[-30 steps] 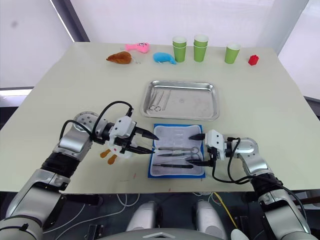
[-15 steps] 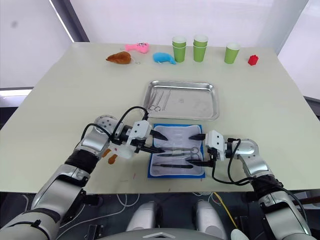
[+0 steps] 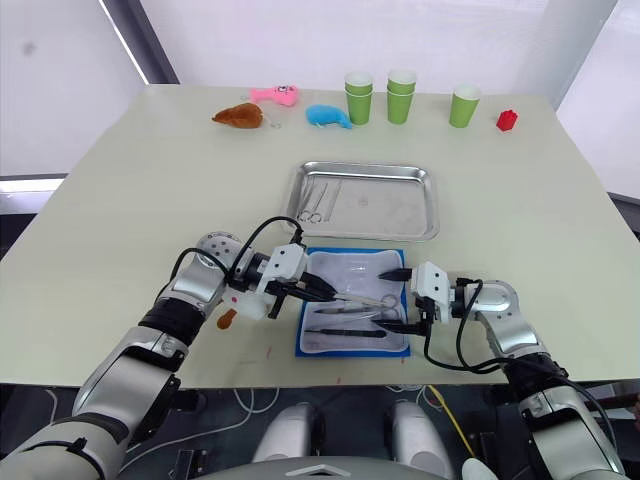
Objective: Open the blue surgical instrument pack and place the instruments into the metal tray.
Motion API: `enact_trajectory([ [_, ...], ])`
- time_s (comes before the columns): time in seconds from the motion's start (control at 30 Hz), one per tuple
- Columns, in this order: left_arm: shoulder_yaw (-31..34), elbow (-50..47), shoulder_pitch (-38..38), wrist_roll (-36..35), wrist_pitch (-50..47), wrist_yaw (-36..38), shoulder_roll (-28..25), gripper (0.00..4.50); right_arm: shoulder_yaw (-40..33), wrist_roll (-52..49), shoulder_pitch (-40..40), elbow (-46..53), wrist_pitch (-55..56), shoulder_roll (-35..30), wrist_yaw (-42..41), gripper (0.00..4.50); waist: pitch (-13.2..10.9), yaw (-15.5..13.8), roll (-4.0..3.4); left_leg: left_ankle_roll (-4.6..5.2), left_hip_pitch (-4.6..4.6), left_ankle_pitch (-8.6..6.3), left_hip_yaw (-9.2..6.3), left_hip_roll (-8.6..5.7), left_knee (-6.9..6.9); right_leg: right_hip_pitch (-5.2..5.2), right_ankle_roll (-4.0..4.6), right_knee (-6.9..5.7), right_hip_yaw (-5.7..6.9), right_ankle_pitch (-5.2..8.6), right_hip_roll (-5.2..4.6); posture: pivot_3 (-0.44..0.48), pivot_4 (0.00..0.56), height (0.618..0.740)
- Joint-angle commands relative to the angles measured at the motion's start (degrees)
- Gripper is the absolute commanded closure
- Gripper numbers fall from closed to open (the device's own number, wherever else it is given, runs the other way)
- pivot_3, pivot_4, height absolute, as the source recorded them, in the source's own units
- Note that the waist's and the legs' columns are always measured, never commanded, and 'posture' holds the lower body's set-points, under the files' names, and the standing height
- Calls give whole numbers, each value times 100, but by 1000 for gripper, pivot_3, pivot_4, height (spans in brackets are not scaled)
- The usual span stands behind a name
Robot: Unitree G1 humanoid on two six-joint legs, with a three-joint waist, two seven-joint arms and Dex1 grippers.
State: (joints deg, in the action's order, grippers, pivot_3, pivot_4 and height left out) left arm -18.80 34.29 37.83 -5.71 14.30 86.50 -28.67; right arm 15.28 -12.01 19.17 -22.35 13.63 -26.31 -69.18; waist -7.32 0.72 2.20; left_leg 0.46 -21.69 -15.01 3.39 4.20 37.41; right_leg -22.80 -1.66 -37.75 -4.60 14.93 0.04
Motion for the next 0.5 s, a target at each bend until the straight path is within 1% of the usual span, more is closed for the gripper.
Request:
enact_trajectory([
  [0.03,-13,-462,15,3,-315,107,-94,4309,401,550,-479,-421,-347,-196,-90,0,0,-1,0,0,0,0,0,0,0,0,0,0,0,0,0,0,150,739],
  [0.27,2,-1366,-31,0,-1082,53,-321,4309,425,571,-426,-440,-390,-148,-76,0,-3,6,-3,0,-5,0,-4,0,0,-2,-2,0,1,2,2,0,150,739],
  [0.5,57,-1889,-85,12,-1580,37,-592,4309,434,577,-439,-443,-391,-152,-83,0,-4,5,-7,0,-4,0,-6,0,0,-2,-3,-1,1,2,4,0,150,739],
])
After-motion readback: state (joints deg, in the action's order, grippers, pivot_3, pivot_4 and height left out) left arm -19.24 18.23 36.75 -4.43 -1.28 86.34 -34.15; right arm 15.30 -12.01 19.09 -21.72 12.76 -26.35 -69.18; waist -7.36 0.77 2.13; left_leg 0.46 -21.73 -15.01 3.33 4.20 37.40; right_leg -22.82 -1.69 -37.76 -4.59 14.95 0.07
